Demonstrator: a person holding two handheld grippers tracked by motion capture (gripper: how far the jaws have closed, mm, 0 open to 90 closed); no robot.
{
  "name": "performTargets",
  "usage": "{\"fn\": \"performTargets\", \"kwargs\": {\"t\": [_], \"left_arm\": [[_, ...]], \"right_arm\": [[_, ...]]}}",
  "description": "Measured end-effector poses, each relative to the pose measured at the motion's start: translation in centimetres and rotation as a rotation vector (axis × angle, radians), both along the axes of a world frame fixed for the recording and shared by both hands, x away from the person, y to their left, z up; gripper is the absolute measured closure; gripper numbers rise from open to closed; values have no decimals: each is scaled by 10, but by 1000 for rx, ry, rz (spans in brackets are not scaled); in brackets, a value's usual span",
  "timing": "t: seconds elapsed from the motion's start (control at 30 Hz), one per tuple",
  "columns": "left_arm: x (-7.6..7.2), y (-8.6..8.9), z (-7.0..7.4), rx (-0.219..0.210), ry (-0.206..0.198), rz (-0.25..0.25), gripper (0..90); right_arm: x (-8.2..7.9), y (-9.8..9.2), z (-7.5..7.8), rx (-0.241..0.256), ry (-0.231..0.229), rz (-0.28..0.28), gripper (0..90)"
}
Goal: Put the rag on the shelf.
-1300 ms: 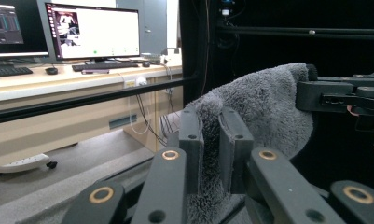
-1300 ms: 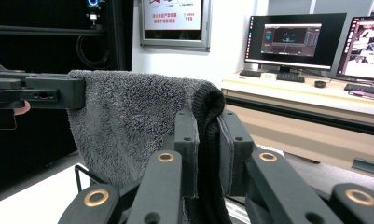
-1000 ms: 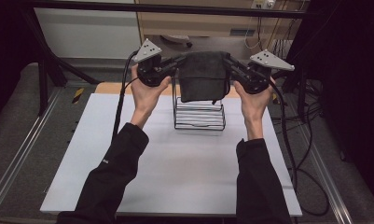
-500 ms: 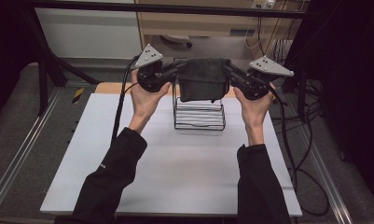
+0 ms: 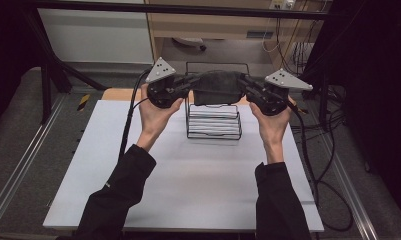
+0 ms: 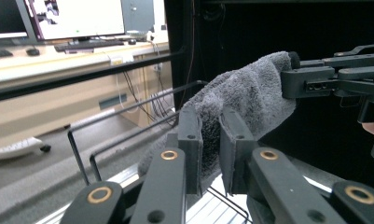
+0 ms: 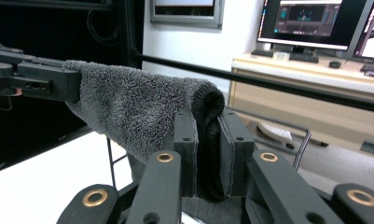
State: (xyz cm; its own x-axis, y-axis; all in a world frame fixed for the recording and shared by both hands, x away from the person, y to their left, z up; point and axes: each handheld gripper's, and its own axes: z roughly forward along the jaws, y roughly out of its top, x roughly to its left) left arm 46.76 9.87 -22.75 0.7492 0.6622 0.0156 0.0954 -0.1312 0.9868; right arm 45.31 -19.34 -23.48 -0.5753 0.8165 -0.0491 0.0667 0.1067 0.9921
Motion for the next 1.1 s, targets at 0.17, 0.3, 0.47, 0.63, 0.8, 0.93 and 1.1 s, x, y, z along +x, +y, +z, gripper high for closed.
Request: {"fn": "performTargets", "kwargs": {"t": [0.17,0.3,0.47,0.63,0.8,0.93,1.1], "left_arm": [[-4,-1,0,39,15,1,778],[-7,-1,-2,63,25,-5,762],[-10,0,-6,88,34,-8,741],[-14,-1,-8,122,29,-9,735],[-16,-1,-11,145,32,-8,730],[-19,-2,-15,164,42,-14,712],[-22,-3,-20,193,49,-10,691]], "right_arm": [[-3,-2,0,-16,36,13,776],[-5,-3,1,-41,54,20,742],[-11,-5,2,-79,77,22,668],[-18,-7,3,-112,104,19,628],[-22,-7,4,-128,126,20,599],[-25,-7,3,-138,153,18,579],[-29,-7,-2,-148,195,12,567]]}}
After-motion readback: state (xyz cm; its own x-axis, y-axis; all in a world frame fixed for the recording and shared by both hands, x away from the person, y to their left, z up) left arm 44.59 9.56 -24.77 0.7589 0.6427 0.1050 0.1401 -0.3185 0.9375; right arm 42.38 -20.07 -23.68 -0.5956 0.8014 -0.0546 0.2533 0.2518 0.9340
